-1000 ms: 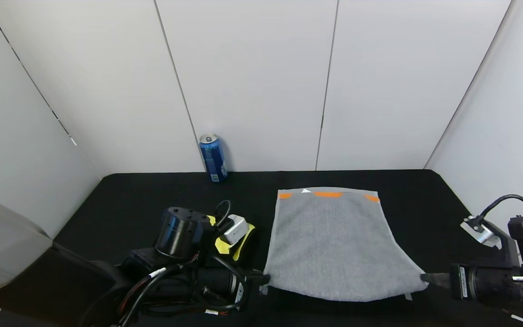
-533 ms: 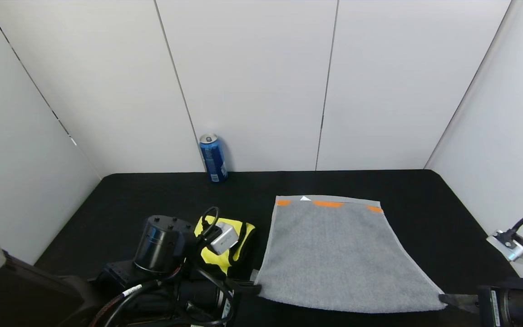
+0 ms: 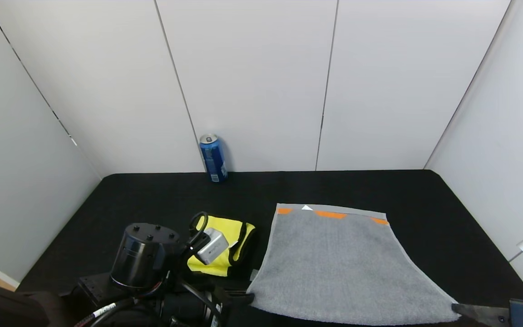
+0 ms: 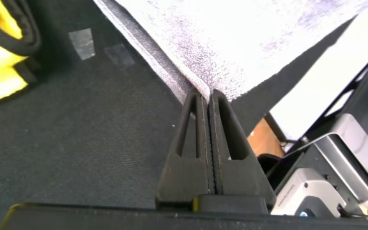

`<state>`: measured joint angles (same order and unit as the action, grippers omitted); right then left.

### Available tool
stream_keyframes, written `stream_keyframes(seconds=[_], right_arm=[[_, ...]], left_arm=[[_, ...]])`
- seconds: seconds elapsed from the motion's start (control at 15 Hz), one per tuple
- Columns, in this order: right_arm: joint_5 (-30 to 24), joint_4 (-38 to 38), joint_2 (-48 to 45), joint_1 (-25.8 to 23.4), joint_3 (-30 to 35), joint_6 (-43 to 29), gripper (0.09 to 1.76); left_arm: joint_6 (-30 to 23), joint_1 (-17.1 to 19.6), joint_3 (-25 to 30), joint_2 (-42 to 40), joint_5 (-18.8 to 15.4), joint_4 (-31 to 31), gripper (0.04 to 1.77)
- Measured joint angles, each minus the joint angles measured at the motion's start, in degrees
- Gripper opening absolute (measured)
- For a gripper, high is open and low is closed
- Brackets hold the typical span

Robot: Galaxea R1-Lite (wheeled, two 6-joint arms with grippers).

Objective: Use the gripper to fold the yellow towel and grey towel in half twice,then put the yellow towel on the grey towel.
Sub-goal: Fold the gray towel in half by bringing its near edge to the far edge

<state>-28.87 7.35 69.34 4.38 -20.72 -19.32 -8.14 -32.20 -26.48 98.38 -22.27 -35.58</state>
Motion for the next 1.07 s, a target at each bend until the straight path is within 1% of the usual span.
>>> stream_keyframes(seconds=[0.2,0.4,0.73,0.93,1.07], right_arm=[[0.02,0.17,1.24,-0.35,-0.9,-0.02,0.11],[0.02,0.44,5.27,-1.68,-3.74,0.06,0.11],[0.16,0.63,14.34,-2.4,-11.52,0.28,0.11],[0.22,0.74,20.21,-3.52,-16.37,0.69,0.11],[0.29,0.8,23.77,-4.38,-19.1,1.12,0.11]], left_arm=[[0.0,0.23,-1.55,0.33,0.27,0.44,0.1],[0.12,1.19,-5.55,1.97,0.46,0.77,0.1],[0.54,2.96,-12.76,7.79,0.41,0.72,0.1],[1.34,3.4,-16.35,12.15,0.4,0.61,0.1],[1.5,3.73,-19.66,14.91,0.33,0.72,0.1]])
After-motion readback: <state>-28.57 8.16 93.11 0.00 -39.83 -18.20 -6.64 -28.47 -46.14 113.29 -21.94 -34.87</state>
